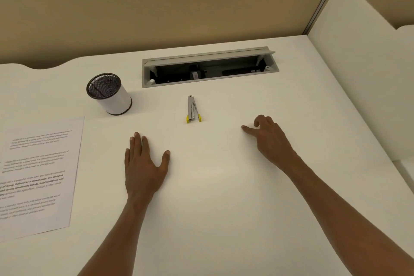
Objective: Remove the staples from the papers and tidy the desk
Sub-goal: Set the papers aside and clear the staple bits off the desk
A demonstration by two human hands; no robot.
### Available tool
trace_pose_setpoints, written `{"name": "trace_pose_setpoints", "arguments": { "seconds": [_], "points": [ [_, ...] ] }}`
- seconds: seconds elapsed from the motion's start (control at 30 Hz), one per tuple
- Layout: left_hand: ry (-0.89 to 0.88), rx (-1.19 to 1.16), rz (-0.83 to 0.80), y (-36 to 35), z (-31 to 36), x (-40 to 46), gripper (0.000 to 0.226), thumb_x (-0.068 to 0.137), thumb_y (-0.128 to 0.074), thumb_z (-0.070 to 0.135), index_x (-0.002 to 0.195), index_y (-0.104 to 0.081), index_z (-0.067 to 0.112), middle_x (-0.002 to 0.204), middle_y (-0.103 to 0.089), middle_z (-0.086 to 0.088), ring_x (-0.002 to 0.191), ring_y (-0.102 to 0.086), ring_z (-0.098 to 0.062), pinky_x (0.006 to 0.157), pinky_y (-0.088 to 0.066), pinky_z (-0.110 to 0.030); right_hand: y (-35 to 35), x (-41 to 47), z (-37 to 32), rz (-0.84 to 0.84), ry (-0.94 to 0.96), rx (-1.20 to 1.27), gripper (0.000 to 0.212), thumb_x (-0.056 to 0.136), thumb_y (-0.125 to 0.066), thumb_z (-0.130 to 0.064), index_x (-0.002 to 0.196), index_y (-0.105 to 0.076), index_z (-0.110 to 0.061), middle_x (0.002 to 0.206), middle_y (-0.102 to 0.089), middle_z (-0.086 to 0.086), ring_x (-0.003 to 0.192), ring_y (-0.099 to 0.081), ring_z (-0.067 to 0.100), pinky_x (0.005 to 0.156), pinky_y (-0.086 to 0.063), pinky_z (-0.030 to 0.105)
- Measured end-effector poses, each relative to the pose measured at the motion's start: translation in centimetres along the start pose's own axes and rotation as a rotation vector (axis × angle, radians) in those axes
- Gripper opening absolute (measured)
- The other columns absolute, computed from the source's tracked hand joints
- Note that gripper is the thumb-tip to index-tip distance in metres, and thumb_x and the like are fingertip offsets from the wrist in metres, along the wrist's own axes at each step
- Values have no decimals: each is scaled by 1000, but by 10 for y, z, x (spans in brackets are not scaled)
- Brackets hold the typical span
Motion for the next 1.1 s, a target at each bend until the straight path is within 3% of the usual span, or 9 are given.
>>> {"name": "trace_pose_setpoints", "arguments": {
  "seconds": [0.1,0.2,0.27,0.43,0.53,0.63,0.8,1.0,1.1],
  "points": [
    [2,-1,-6,1,1,0,92,90,-36,66,156,-26,3,169,-10,-7,156,-4,-18,127,-8,-39,-3,-3,11,25,-171,248,40,90,-50,5,117,-70,-17,95,-54,5,87,-52,23,70,-45,30],
    [5,1,-7,1,1,1,92,89,-36,66,156,-25,4,169,-10,-7,156,-4,-17,127,-7,-39,3,3,15,111,-338,455,21,88,-62,-1,104,-75,-10,92,-68,7,84,-62,18,73,-41,7],
    [6,2,-14,1,1,0,93,89,-34,67,156,-25,4,169,-9,-7,156,-3,-17,127,-6,-38,6,5,15,118,-416,512,14,86,-67,-6,96,-77,-9,90,-73,4,82,-64,14,71,-38,0],
    [6,-1,-6,1,1,1,92,89,-37,66,156,-26,3,169,-11,-9,156,-5,-19,127,-9,-40,7,10,14,55,-471,600,8,82,-71,-9,87,-76,-10,85,-74,1,79,-65,12,71,-45,12],
    [7,2,-10,1,1,2,92,89,-36,66,156,-26,3,169,-11,-8,156,-5,-18,127,-8,-40,7,14,22,7,-517,683,17,87,-61,0,91,-76,-10,82,-72,3,68,-61,10,70,-48,16],
    [8,4,-8,1,0,1,92,89,-36,66,156,-25,4,169,-10,-7,156,-4,-17,127,-7,-39,9,12,31,29,-607,856,19,86,-60,6,91,-75,-7,80,-73,10,65,-64,19,73,-57,30],
    [12,4,-12,2,1,1,90,92,-39,64,156,-24,3,169,-9,-7,156,-3,-17,127,-6,-39,16,5,36,95,-711,1015,10,81,-71,2,90,-73,1,75,-71,17,59,-65,21,67,-58,29],
    [6,-1,-8,1,1,1,83,96,-53,54,156,-26,2,169,-11,-8,156,-5,-18,127,-7,-40,15,-1,35,127,-788,1245,19,89,-54,9,102,-67,5,91,-71,21,75,-67,27,81,-58,35],
    [4,0,-8,1,1,1,85,95,-49,58,156,-26,2,169,-11,-8,156,-5,-19,127,-7,-39,17,-6,33,234,-849,1247,14,83,-67,4,96,-71,2,87,-72,19,71,-68,25,77,-58,32]
  ]
}}
Point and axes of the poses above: each hand's wrist, its own x-axis towards the middle knuckle, its own y-axis out of the back of the hand, z = x × y, the point moved 1 cm from there along x, towards the middle knuckle
